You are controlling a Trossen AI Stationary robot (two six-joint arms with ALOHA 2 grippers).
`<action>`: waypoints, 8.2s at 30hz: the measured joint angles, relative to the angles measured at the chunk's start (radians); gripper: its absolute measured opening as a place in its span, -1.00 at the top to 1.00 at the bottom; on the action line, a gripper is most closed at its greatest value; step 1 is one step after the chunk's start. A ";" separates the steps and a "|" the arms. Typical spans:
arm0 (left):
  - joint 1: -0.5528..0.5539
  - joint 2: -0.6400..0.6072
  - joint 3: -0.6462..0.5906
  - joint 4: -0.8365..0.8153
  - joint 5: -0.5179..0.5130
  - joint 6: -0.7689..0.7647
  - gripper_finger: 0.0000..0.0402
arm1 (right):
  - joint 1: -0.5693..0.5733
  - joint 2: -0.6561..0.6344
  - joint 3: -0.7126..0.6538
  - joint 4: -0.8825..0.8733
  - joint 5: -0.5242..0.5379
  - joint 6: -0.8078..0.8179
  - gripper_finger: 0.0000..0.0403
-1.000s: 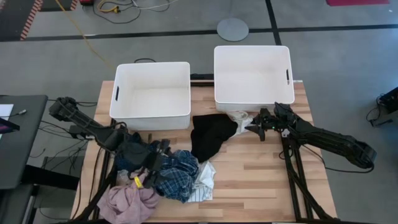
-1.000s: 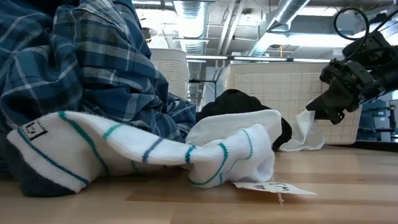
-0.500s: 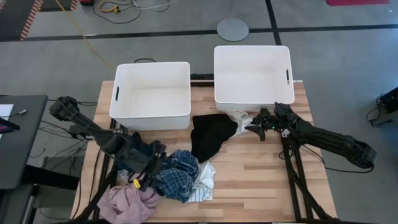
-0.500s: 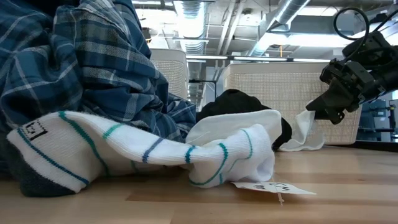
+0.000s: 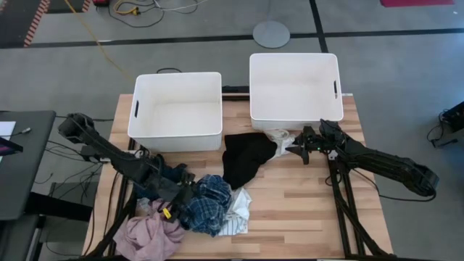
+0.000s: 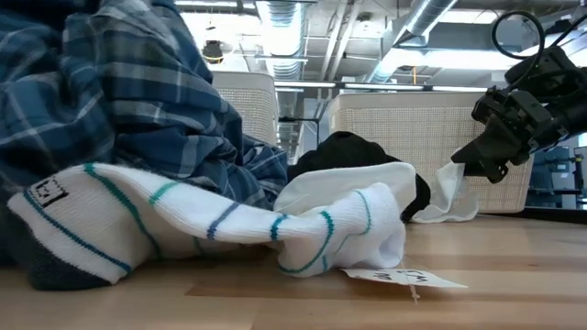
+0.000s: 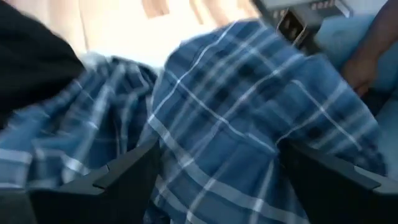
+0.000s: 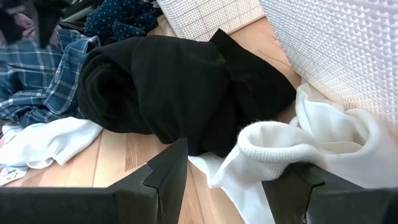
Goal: Sort clothes
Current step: Put the blue patterned polo shirt into the left laundry bin
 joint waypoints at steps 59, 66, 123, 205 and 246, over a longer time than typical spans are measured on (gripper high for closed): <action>0.011 0.215 -0.002 0.289 -0.018 0.188 0.61 | 0.000 0.000 0.000 0.013 0.003 0.069 -0.03; 0.021 0.107 -0.001 0.291 -0.026 0.228 0.61 | 0.000 0.000 0.000 0.159 0.005 0.224 -0.03; 0.023 0.004 0.003 0.203 -0.034 0.189 0.61 | 0.811 0.136 0.237 -0.296 0.858 0.478 -0.03; 0.023 0.003 0.003 0.394 -0.071 0.224 0.61 | 1.032 1.570 1.167 0.709 0.732 -0.291 0.95; 0.015 -0.101 0.003 0.394 -0.067 0.269 0.61 | 1.038 1.551 1.228 0.775 0.710 -0.370 0.98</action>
